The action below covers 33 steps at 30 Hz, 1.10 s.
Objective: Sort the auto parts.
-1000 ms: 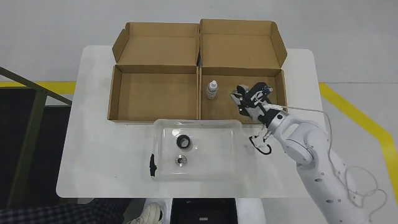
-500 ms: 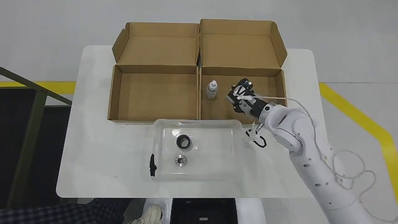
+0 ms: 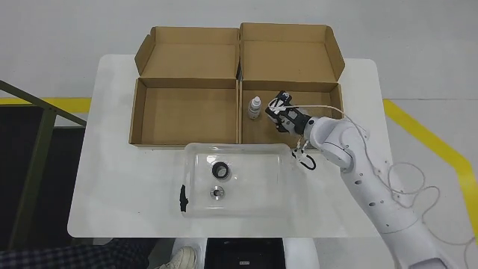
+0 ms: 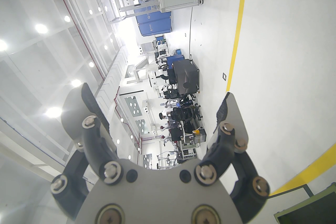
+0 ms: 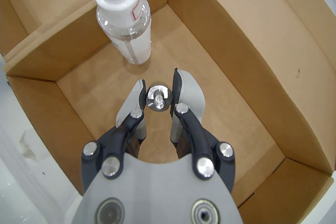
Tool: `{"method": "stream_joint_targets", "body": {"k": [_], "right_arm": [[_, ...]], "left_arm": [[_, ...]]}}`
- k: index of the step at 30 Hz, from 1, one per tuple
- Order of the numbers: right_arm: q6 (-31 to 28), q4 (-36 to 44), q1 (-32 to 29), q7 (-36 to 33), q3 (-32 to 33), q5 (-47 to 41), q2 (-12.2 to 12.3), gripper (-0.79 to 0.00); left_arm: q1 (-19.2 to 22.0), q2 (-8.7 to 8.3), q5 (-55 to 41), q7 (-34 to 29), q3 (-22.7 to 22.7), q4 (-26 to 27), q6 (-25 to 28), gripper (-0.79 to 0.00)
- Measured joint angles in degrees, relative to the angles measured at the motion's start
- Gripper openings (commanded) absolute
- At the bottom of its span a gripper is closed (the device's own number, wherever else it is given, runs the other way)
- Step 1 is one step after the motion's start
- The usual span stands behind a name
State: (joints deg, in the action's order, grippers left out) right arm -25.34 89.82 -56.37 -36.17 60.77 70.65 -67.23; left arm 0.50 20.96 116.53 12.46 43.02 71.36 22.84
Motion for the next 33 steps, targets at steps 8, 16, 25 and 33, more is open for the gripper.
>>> {"method": "stream_joint_targets", "body": {"k": [8, 16, 25, 33], "right_arm": [[0.2, -2.6, 2.3, -1.8, -2.4, 0.5, -0.7, -0.594], [0.9, -4.4, 3.9, -2.0, -4.1, 0.5, -1.3, 0.0], [1.0, -0.1, 1.8, -0.9, -1.8, 0.7, -0.9, 0.0], [-0.5, 11.4, -4.7, 0.0, 4.1, 0.5, 0.6, 0.0]], "left_arm": [[0.0, 0.0, 0.0, 0.0, 0.0, 0.0, 0.0, 0.0], [0.0, 0.0, 0.0, 0.0, 0.0, 0.0, 0.0, 0.0], [0.0, 0.0, 0.0, 0.0, 0.0, 0.0, 0.0, 0.0], [0.0, 0.0, 0.0, 0.0, 0.0, 0.0, 0.0, 0.0]]}}
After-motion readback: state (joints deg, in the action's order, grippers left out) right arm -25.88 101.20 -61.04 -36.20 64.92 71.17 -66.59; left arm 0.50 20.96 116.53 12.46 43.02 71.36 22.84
